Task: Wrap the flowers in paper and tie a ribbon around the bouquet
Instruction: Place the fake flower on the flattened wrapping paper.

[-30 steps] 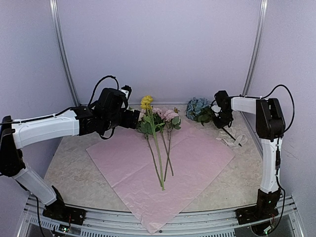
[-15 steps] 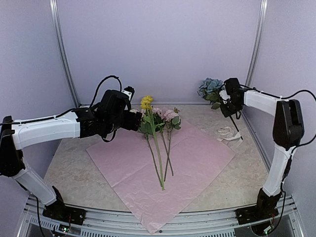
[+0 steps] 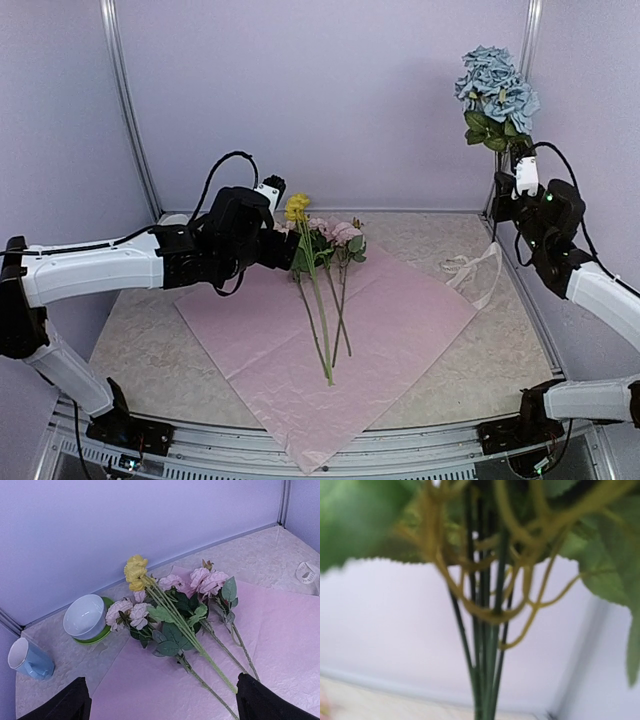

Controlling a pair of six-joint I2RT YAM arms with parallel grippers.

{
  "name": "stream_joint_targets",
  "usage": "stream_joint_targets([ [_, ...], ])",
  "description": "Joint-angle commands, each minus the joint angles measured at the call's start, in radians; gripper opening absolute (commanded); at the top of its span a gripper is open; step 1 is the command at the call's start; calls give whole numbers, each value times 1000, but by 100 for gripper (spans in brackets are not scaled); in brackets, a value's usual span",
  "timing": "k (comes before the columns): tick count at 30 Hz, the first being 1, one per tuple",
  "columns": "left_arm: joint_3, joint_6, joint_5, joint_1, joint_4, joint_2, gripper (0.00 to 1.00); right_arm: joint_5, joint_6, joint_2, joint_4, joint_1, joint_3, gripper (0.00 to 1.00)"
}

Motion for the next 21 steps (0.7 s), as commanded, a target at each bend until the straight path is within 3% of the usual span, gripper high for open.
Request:
stream_joint_targets([
  [1, -26, 18, -8, -25, 59, -43, 99, -258, 78, -44, 249, 4, -25, 0],
  [6, -62, 20, 1, -44, 91, -68, 99, -373, 85, -72, 344, 5, -40, 0],
  [11, -81, 26, -5, -56, 106, -88, 99, -281, -17, -110, 672, 5, -203, 0],
  [15, -88, 30, -22, -58, 108, -91, 99, -292, -70, -103, 691, 5, -199, 0],
  [21, -88, 27, -27, -58, 108, -87, 99, -227, -72, -85, 944, -11, -269, 0],
])
